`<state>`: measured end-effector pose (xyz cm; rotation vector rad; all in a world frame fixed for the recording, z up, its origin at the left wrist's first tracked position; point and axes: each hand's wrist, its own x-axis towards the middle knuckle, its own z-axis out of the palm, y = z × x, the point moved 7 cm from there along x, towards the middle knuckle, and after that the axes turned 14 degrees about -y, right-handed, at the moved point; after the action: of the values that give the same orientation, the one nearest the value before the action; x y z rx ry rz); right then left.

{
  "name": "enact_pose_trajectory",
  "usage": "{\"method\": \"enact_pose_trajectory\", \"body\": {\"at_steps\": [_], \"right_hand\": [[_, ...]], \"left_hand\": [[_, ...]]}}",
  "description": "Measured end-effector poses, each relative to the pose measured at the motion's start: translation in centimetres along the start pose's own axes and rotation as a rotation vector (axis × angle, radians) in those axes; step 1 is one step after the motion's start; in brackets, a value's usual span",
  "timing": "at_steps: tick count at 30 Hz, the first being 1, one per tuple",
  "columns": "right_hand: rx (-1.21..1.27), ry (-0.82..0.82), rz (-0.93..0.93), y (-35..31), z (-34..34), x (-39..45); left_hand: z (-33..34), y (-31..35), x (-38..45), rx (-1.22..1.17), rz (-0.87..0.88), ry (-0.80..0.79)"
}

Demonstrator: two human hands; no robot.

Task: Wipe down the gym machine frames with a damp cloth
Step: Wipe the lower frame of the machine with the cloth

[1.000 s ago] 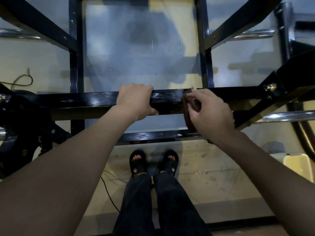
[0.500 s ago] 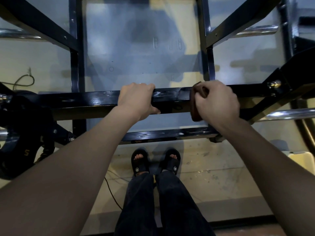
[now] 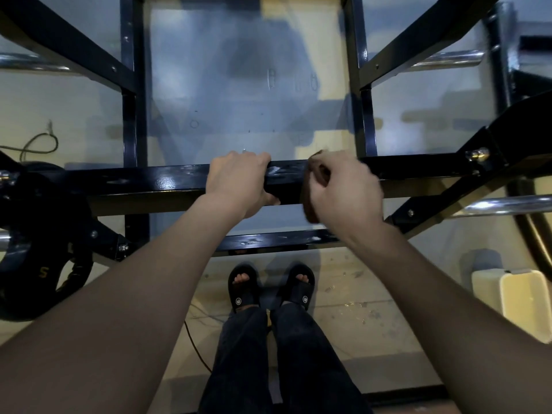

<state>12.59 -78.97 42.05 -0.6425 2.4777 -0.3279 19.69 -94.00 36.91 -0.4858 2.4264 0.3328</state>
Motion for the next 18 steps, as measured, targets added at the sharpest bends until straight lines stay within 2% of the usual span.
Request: {"method": "enact_pose_trajectory", "body": {"at_steps": [3,7,9,10,14,16,18], "right_hand": [[-0.038,-0.049,-0.133,-0.5,0.6,-2.8],[0.035,0.014,0.118,3.6,-2.1,-1.1],[0.045,0.022,0.179,2.7,-1.9,0.3],[0.045,0.019,0.148,1.4,-1.3,0.4],[-0.021,-0.052,-0.166,-2.1,1.2,-2.6],[-0.009,-0.014,-0.099,0.3,-0.3,-3.3],[0.064,0.023,0.071,3.1,-1.7,-2.0]], "left_hand": [[0.0,0.1,0.0,0.001,0.008,0.009],[0.0,0.0,-0.2,0.006,-0.007,-0.011],[0.0,0.0,-0.1,0.007,-0.007,-0.008],[0.1,0.0,-0.1,0.002,-0.008,-0.004],[0.0,0.0,-0.1,-0.009,-0.002,0.007],[0.1,0.0,-0.1,-0.005,0.001,0.005],[0.1,-0.1,-0.1,0.008,-0.006,-0.002]]}}
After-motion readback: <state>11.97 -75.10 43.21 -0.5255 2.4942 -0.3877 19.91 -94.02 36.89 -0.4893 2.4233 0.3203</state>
